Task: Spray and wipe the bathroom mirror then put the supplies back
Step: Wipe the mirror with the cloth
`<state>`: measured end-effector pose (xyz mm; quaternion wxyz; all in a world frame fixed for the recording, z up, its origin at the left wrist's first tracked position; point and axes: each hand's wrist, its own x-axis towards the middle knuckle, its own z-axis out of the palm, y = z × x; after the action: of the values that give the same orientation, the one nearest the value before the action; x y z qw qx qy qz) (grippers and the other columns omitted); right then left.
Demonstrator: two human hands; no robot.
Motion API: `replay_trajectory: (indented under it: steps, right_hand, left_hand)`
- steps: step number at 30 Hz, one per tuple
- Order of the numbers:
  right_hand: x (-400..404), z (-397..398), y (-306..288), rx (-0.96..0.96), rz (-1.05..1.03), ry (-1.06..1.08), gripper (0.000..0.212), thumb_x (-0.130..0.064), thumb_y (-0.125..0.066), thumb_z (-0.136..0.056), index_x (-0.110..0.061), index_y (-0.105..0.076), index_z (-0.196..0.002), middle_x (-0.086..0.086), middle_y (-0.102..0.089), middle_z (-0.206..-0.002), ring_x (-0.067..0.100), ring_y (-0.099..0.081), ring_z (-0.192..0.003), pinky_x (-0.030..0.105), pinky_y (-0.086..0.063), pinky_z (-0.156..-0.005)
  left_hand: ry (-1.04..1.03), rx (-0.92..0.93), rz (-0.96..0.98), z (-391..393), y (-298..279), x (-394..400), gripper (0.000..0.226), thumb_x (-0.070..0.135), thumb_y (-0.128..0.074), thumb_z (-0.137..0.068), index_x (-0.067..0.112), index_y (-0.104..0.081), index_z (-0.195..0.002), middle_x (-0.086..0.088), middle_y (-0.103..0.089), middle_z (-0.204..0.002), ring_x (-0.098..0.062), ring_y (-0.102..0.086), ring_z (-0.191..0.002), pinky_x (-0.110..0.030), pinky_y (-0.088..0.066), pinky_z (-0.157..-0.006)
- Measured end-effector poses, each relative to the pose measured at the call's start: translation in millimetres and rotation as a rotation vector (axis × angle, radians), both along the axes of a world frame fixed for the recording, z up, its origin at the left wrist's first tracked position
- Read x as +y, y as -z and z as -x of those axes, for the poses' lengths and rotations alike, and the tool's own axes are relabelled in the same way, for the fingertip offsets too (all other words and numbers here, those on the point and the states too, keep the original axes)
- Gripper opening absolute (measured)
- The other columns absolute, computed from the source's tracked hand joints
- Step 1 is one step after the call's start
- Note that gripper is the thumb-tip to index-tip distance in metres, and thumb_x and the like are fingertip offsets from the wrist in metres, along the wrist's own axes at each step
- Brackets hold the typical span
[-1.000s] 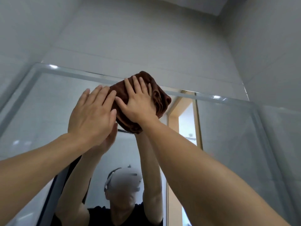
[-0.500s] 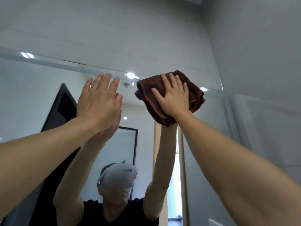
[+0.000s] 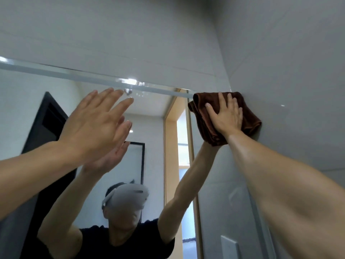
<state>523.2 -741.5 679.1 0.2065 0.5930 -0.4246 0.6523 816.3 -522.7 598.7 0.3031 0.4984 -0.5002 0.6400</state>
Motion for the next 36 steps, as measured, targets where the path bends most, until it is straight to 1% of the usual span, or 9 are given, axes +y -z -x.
replay_trajectory:
  steps: [12,19,23,27,29,30,31,33,36]
  right_hand:
    - [105,-186,2,0.172,0.171,-0.033,0.078,-0.069,-0.026,-0.095,-0.030,-0.012,-0.160,0.005,-0.006,-0.168,0.025,0.001,-0.155,0.049,0.003,-0.125]
    - [189,-318,5,0.264,0.172,-0.197,0.076,-0.062,-0.026,-0.098,-0.023,-0.010,-0.161,0.009,0.001,-0.168,0.026,0.009,-0.155,0.048,0.010,-0.124]
    - [239,-381,12,0.341,0.156,-0.498,0.062,-0.038,-0.026,-0.105,-0.014,-0.010,-0.160,0.007,-0.001,-0.169,0.022,0.009,-0.155,0.046,0.011,-0.123]
    - [261,-385,2,0.260,0.013,-0.860,0.056,-0.027,-0.026,-0.106,-0.015,-0.015,-0.159,0.004,-0.010,-0.168,0.020,0.003,-0.155,0.042,0.009,-0.124]
    - [259,-369,-2,0.187,-0.122,-1.083,0.048,-0.043,-0.028,-0.100,-0.028,-0.040,-0.144,-0.002,-0.036,-0.154,0.021,-0.024,-0.146,0.046,-0.008,-0.125]
    - [258,-362,-3,0.129,-0.176,-1.194,0.036,-0.049,-0.030,-0.096,-0.029,-0.051,-0.117,-0.007,-0.050,-0.130,0.019,-0.041,-0.127,0.046,-0.024,-0.121]
    - [258,-355,-4,0.053,-0.203,-1.293,0.044,-0.049,-0.032,-0.096,-0.021,-0.060,-0.114,-0.005,-0.060,-0.124,0.020,-0.053,-0.121,0.043,-0.037,-0.113]
    - [254,-341,-6,-0.044,-0.249,-1.478,0.048,-0.041,-0.034,-0.104,-0.009,-0.056,-0.133,-0.007,-0.062,-0.126,0.016,-0.056,-0.123,0.033,-0.043,-0.102]
    - [248,-323,-8,0.009,-0.289,-1.595,0.055,-0.044,-0.026,-0.108,-0.013,-0.036,-0.153,-0.007,-0.050,-0.149,0.011,-0.044,-0.139,0.026,-0.036,-0.107]
  left_hand:
    - [-0.068,0.075,0.005,-70,0,63,0.072,0.052,-0.016,-0.093,0.019,-0.036,-0.154,-0.007,-0.032,-0.162,-0.026,-0.024,-0.152,-0.046,-0.014,-0.125]
    - [-0.085,0.130,0.095,-131,-1,112,0.060,0.037,-0.030,-0.094,0.013,-0.049,-0.145,-0.006,-0.049,-0.152,-0.030,-0.040,-0.140,-0.044,-0.025,-0.116]
    - [-0.017,0.231,0.139,-156,-8,133,0.053,0.030,-0.030,-0.096,0.014,-0.057,-0.138,-0.002,-0.060,-0.140,-0.029,-0.048,-0.125,-0.044,-0.033,-0.103]
    - [0.237,0.431,0.066,-168,-18,130,0.044,0.016,-0.034,-0.102,0.012,-0.055,-0.141,-0.006,-0.060,-0.140,-0.029,-0.048,-0.125,-0.040,-0.036,-0.107]
    - [0.257,0.476,0.093,-163,-22,117,0.041,0.012,-0.037,-0.099,0.008,-0.059,-0.134,-0.009,-0.063,-0.135,-0.030,-0.049,-0.123,-0.039,-0.038,-0.105]
    - [0.248,0.483,0.129,-156,-24,110,0.038,0.011,-0.038,-0.097,0.006,-0.062,-0.126,-0.009,-0.065,-0.130,-0.031,-0.050,-0.120,-0.040,-0.040,-0.103]
    - [0.232,0.482,0.161,-145,-27,102,0.032,0.011,-0.040,-0.095,0.006,-0.063,-0.116,-0.009,-0.066,-0.124,-0.030,-0.050,-0.116,-0.041,-0.040,-0.100]
    - [0.160,0.469,0.181,-119,-34,83,0.024,0.015,-0.043,-0.093,0.011,-0.061,-0.109,-0.005,-0.063,-0.121,-0.028,-0.049,-0.115,-0.039,-0.038,-0.096]
    - [0.137,0.503,0.147,-98,-46,45,0.043,0.028,-0.044,-0.100,0.016,-0.044,-0.141,-0.005,-0.043,-0.151,-0.028,-0.031,-0.144,-0.040,-0.026,-0.117]
